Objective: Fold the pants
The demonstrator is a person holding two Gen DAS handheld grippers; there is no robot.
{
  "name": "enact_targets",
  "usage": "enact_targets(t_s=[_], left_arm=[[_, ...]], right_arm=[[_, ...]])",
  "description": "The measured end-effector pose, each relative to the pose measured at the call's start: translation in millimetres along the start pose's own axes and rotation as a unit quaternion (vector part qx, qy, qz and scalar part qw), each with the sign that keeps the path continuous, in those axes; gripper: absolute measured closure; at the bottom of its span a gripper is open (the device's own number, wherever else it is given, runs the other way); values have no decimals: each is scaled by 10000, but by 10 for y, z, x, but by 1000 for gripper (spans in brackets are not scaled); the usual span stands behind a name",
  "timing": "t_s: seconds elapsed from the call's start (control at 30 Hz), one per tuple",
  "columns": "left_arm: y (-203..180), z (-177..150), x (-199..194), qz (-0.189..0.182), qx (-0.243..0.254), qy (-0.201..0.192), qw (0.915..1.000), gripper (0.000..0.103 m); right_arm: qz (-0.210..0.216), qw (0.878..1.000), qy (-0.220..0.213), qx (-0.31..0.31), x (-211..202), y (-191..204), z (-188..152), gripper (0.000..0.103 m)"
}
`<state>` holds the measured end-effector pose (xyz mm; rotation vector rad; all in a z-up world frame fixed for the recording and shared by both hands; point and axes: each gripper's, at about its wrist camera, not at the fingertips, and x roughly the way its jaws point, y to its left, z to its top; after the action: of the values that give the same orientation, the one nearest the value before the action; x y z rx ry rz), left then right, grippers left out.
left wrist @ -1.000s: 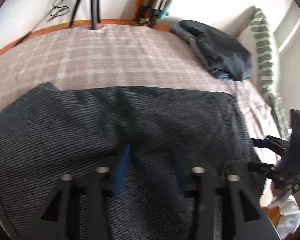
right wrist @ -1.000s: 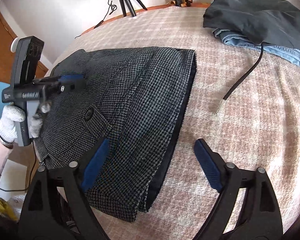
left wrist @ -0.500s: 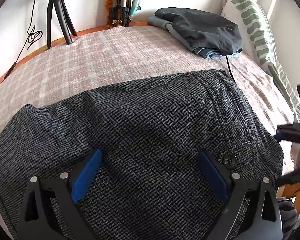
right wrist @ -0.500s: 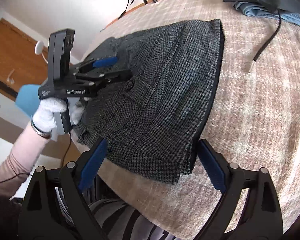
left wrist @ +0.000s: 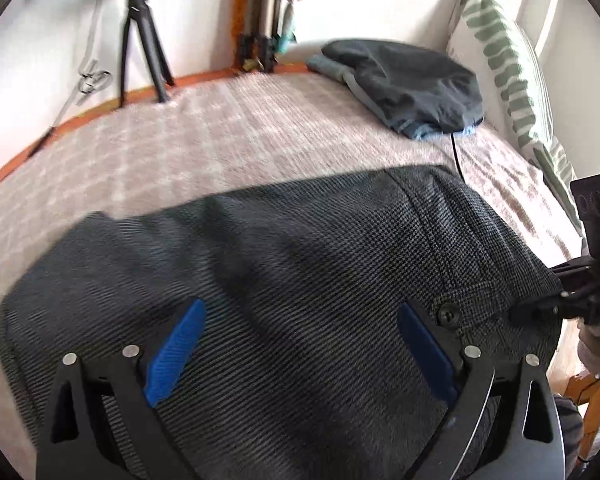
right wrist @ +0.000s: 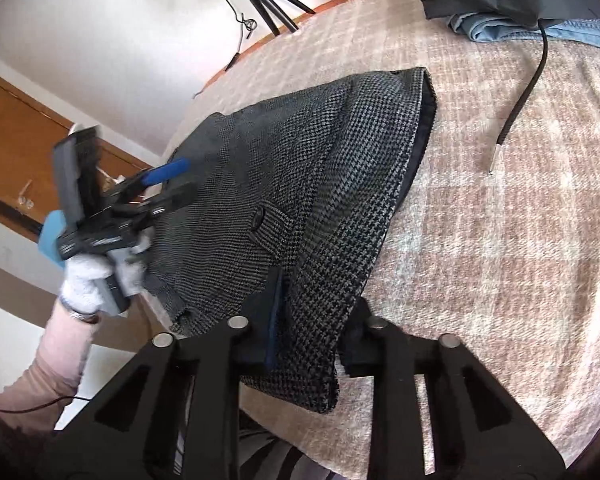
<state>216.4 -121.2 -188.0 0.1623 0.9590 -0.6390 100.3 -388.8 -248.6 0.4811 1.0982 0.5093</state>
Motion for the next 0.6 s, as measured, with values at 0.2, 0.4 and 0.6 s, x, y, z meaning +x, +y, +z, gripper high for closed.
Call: enact_targets(t_s=[0.2,0.4,0.6], left_arm=[[96,-284,-387,255,38,-74,9996,8],[202,-557,-314,679,-62,118,9976,9],[288,-690,-192,690,-239,264,9970,9]], right_arm=[[208,9987,-123,443,183,-97,76,48],[55,9990,-299,329,115,91,167,79],[-33,9987,-507,103,-100,336,258,87]])
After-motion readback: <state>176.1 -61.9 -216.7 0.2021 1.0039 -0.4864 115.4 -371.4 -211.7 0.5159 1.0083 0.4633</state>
